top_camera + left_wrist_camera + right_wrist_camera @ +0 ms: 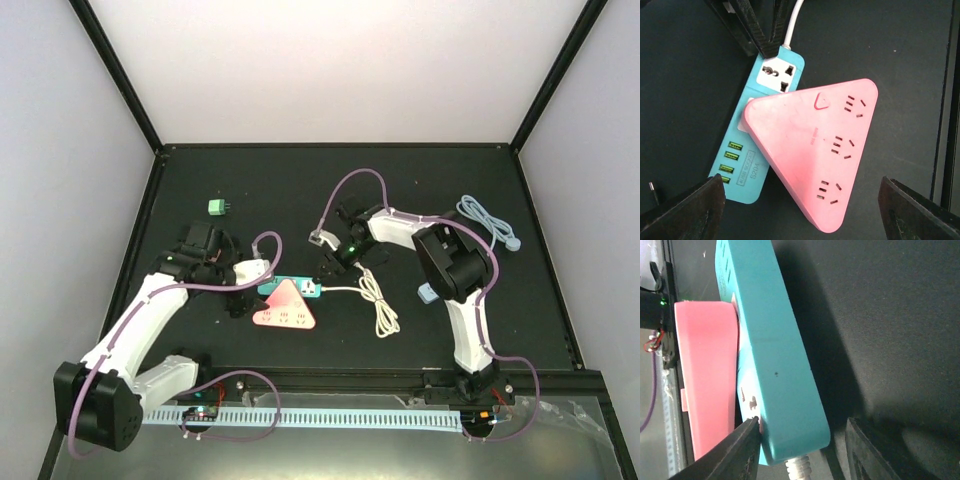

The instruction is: Pull the plug off the socket

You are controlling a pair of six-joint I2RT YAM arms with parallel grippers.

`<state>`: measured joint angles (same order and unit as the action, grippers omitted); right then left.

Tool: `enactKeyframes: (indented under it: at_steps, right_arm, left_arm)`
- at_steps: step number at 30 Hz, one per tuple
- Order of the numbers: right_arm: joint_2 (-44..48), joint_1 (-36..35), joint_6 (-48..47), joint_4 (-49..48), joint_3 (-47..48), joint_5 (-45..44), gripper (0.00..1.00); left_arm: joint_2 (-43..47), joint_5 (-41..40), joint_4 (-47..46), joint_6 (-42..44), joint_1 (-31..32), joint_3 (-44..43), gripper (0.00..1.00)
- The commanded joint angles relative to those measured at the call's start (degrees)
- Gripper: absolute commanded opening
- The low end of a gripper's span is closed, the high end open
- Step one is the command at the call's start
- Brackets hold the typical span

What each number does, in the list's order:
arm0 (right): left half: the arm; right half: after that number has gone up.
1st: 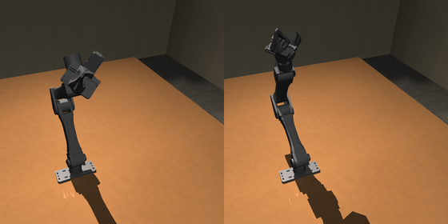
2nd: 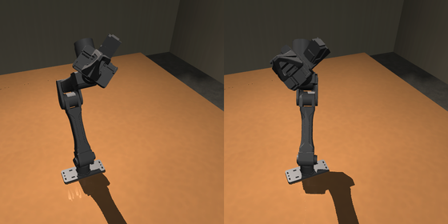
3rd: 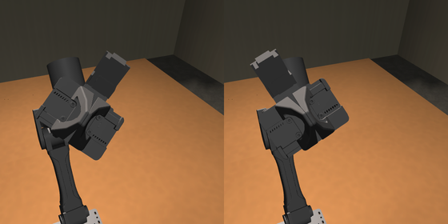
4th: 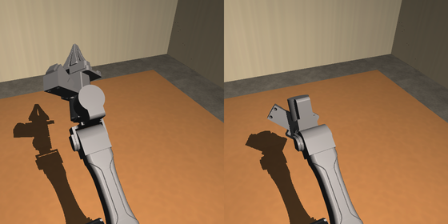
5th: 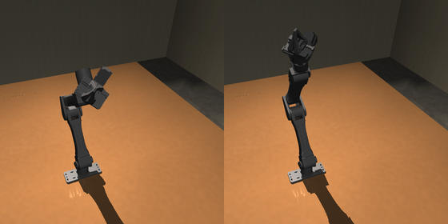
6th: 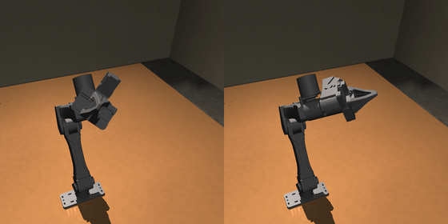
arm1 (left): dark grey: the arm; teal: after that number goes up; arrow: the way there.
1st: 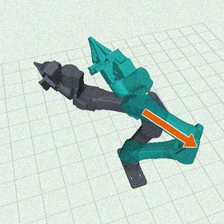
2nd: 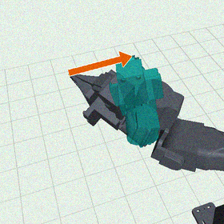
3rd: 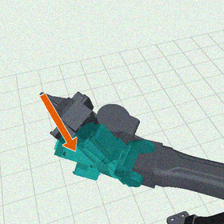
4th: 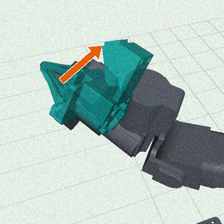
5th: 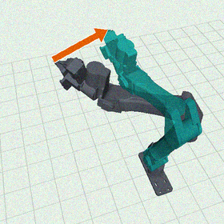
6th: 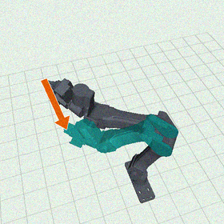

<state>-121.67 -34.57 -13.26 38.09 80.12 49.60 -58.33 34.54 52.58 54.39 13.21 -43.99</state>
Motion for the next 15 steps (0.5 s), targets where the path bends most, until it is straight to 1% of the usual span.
enactKeyframes:
  at_steps: [1, 3, 5, 7, 9, 10, 12, 15]
  right_arm:
    - [0.8, -0.6, -1.3, -1.2, -0.6, -5.0, 0.47]
    - [0.7, -0.7, -1.2, -1.8, -0.8, -6.3, 0.43]
    - [0.3, -0.6, -1.0, -2.2, -0.6, -7.8, 0.4]
    - [-0.2, -0.6, -1.2, -2.0, -0.2, -9.2, 0.39]
    - [-0.5, -0.6, -1.5, -2.1, -0.3, -9.9, 0.39]
    - [-0.5, -0.6, -1.5, -2.2, -0.4, -10.1, 0.39]
    - [-0.6, -0.6, -1.5, -2.3, -0.7, -10.2, 0.39]
    - [-1.0, -0.6, -1.5, -2.1, -0.8, -10.0, 0.39]
  left_arm:
    - [-0.5, -0.4, 1.2, 0.0, 0.4, 0.6, 0.85]
    - [1.1, -0.7, -1.9, -1.1, 0.9, 2.0, 0.81]
    - [2.6, -2.8, -5.0, -1.9, 2.6, 3.6, 0.78]
    - [2.2, -6.4, -7.3, -3.0, 4.1, 4.4, 0.75]
    - [0.7, -8.6, -6.5, -2.1, 4.7, 4.0, 0.74]
    - [0.5, -11.2, -6.2, -2.3, 4.8, 3.7, 0.76]
    - [2.3, -13.9, -8.5, -3.4, 5.0, 4.3, 0.83]
    - [9.6, -12.5, -12.7, 1.0, 6.3, 9.2, 0.92]
